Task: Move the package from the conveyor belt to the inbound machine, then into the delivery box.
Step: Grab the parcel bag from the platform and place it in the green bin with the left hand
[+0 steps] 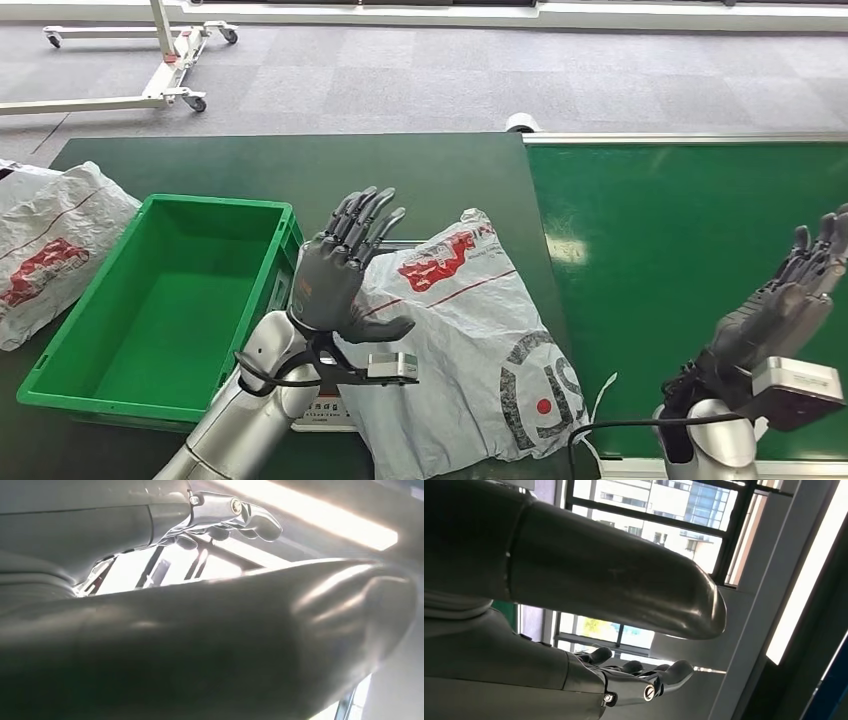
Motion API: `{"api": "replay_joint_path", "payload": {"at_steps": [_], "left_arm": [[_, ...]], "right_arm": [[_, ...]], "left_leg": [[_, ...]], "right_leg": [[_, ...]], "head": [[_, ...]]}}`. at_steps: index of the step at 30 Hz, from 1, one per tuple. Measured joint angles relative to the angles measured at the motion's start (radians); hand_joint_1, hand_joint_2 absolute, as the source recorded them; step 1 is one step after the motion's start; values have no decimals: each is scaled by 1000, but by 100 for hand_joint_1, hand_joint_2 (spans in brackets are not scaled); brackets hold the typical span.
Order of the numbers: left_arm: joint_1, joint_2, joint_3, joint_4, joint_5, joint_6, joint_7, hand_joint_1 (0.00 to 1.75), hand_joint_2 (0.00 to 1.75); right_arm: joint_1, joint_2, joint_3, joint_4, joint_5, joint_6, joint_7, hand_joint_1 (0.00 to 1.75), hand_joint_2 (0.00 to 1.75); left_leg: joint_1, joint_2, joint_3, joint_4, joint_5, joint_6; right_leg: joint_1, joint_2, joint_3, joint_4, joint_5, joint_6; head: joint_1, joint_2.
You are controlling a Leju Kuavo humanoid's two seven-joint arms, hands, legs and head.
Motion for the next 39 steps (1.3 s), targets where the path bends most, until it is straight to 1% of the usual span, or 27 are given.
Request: {"api": "replay_joint_path", "payload": {"at_steps": [3, 7, 10, 13, 17, 21, 22, 25, 26, 30, 32, 34, 36, 37, 39], "left_arm": [[-62, -22, -41, 146, -67, -8, 28, 0, 0], [-142, -60, -108, 385, -180, -3, 79, 0, 175], [-175, -76, -151, 520, -220, -9, 104, 0, 175], [-195, -81, -178, 604, -230, -13, 109, 0, 175], [-220, -88, -197, 663, -231, -13, 109, 0, 175], [-235, -95, -206, 691, -231, -13, 109, 0, 175], [-238, -96, -208, 695, -231, -13, 109, 3, 175], [-243, -98, -210, 703, -227, -21, 111, 134, 175], [-244, -98, -210, 705, -221, -27, 110, 175, 175], [-237, -91, -210, 700, -188, -36, 82, 175, 175], [-231, -84, -210, 686, -181, -16, 70, 175, 175], [-215, -74, -202, 649, -133, 20, 39, 175, 175], [-178, -61, -172, 558, 0, 36, -22, 175, 175], [-151, -53, -148, 488, 84, 26, -51, 175, 175], [-87, -34, -90, 309, 258, -21, -87, 175, 175]], "right_arm": [[31, 21, -12, -13, 5, 25, 0, 0, 0], [58, 53, -13, -15, 11, 44, 3, 0, 0], [74, 72, -18, -20, 17, 56, 12, 0, 0], [86, 84, -27, -22, 18, 61, 17, 0, 0], [90, 92, -36, -22, 17, 64, 17, 0, 0], [93, 97, -38, -22, 17, 66, 17, 0, 0], [93, 98, -39, -22, 17, 66, 17, 0, 0], [96, 99, -41, -22, 16, 69, 18, 0, 0], [99, 99, -41, -22, 15, 71, 18, 0, 0], [105, 103, -44, -22, 11, 81, 14, 0, 0], [105, 104, -48, -22, 10, 82, 16, 0, 0], [108, 106, -54, -22, 8, 81, 19, 0, 0], [119, 108, -62, -22, 7, 77, 20, 0, 0], [126, 109, -66, -22, 6, 74, 21, 0, 0], [137, 112, -76, -22, 2, 72, 21, 0, 0]], "left_leg": [[0, 0, 0, 0, 0, 0], [0, 1, 0, 0, 0, 0], [0, 2, 0, 0, 0, 0], [0, 1, 0, 0, 0, 0], [0, 1, 0, 0, 0, 0], [0, 1, 0, 0, 0, 0], [0, 1, 0, 0, 0, 0], [0, 1, 1, 0, 1, 1], [0, 1, 1, 0, 1, 1], [0, 1, 1, 0, 1, 1], [0, 1, 1, 0, 2, 1], [0, 1, 1, 0, 2, 1], [0, 1, 1, 0, 3, 1], [0, 1, 0, 0, 2, 1], [0, 2, -1, -1, 2, 1]], "right_leg": [[0, 0, 0, 0, 0, 0], [0, 1, 0, 0, 0, 0], [0, 2, 0, 0, 0, 0], [0, 2, 0, 0, 0, 0], [0, 2, 0, 0, 0, 0], [0, 2, 1, 0, 0, 0], [0, 2, 1, 0, 0, 0], [0, 2, 3, 0, 0, 1], [0, 2, 3, 0, 1, 1], [0, 2, 3, 0, 1, 1], [0, 2, 3, 0, 2, 1], [0, 2, 2, 0, 2, 1], [0, 2, 2, 0, 2, 1], [0, 2, 1, 0, 2, 1], [0, 2, 0, 1, 2, 1]], "head": [[0, 0], [0, 0], [0, 0], [0, 0], [0, 0], [0, 0], [0, 0], [0, 0], [0, 0], [0, 0], [0, 0], [0, 0], [0, 0], [0, 0], [0, 0]]}}
